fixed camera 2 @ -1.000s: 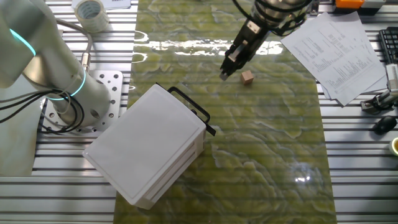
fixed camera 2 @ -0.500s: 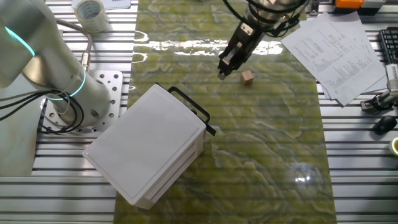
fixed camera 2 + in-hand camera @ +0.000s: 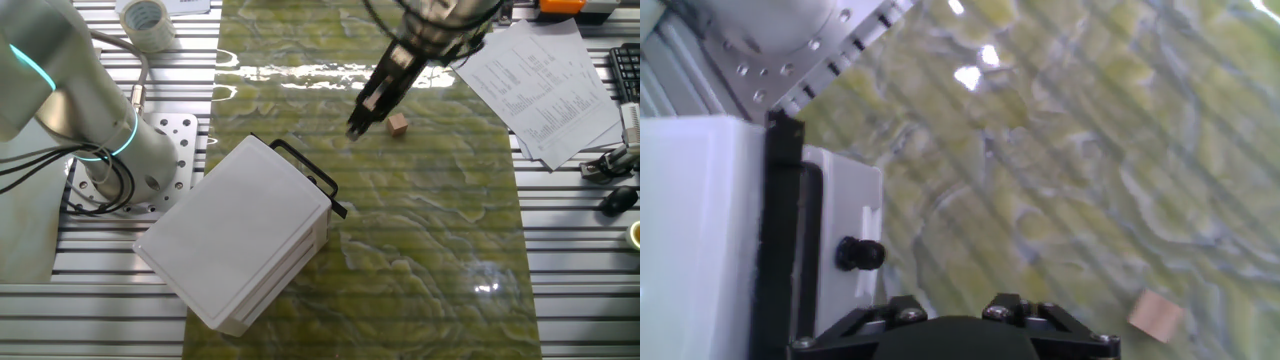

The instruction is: Take something out of a drawer

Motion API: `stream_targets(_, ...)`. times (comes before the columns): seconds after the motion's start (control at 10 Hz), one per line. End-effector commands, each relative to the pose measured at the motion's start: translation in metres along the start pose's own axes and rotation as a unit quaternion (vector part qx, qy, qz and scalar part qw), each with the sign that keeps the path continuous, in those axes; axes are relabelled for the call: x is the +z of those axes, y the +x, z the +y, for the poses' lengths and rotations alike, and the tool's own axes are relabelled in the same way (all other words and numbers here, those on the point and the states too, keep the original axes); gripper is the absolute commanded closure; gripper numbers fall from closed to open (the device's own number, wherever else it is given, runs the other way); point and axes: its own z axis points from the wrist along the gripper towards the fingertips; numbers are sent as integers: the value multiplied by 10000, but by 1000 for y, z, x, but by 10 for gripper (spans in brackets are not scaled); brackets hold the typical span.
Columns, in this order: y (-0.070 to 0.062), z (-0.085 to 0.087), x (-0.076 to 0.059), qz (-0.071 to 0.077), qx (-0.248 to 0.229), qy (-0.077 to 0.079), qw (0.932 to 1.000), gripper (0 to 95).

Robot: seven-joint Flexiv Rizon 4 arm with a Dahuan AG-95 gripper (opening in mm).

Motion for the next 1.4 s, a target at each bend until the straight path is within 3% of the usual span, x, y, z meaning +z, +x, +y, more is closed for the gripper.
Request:
stream_targets(0.1, 4, 10, 11, -59, -78, -3, 10000, 380)
stream_targets(0.3, 6, 22, 16, -40, -184, -37, 9998, 380)
stream_targets(0.6, 6, 35, 11, -92, -238, -96, 9996, 380)
stream_targets(1.0, 6, 36, 10, -266, 130, -206, 9994, 380)
stream_targets(1.4, 6, 39, 9, -261, 97, -236, 9993, 380)
